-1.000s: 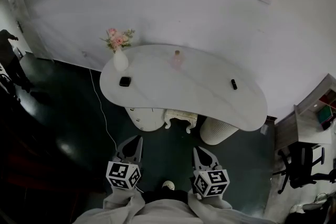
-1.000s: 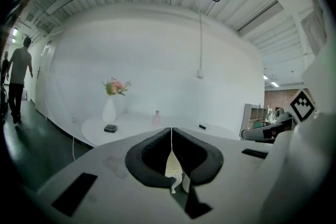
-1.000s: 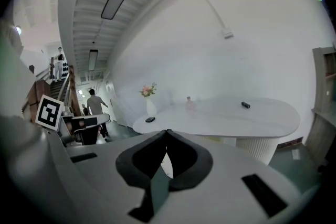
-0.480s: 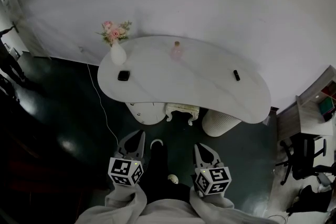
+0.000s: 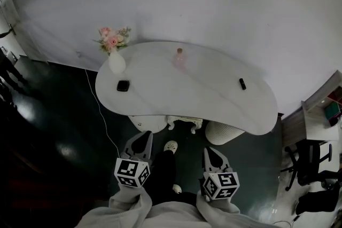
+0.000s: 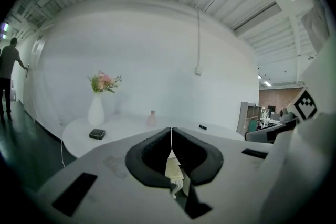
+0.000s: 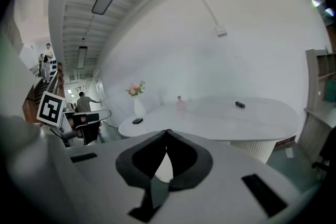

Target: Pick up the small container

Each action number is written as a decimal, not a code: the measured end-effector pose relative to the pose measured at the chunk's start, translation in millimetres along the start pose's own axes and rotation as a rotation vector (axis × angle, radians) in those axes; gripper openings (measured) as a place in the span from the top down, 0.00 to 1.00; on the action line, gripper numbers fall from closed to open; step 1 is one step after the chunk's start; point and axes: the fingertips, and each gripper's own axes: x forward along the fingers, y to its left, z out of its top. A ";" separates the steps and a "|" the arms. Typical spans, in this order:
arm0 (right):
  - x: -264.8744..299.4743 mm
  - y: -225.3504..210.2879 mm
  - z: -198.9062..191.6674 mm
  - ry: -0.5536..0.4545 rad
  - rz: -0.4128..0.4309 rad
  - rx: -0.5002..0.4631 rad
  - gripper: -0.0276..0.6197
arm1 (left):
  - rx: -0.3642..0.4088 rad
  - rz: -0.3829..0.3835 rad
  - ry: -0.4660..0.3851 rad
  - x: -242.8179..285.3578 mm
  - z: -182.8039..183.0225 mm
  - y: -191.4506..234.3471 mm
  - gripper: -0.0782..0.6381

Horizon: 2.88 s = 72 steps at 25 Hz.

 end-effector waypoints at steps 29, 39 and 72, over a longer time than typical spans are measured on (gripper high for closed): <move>168.1 -61.8 90.4 0.003 -0.115 0.045 0.88 | -0.005 -0.165 0.039 217.3 51.0 70.5 0.87; 222.7 -74.8 114.6 -0.015 -0.126 0.040 0.88 | -0.002 -0.188 0.026 276.0 62.7 100.9 0.87; 301.2 -126.6 117.3 0.143 -0.082 0.001 0.88 | 0.001 -0.194 0.139 426.3 20.8 116.5 0.57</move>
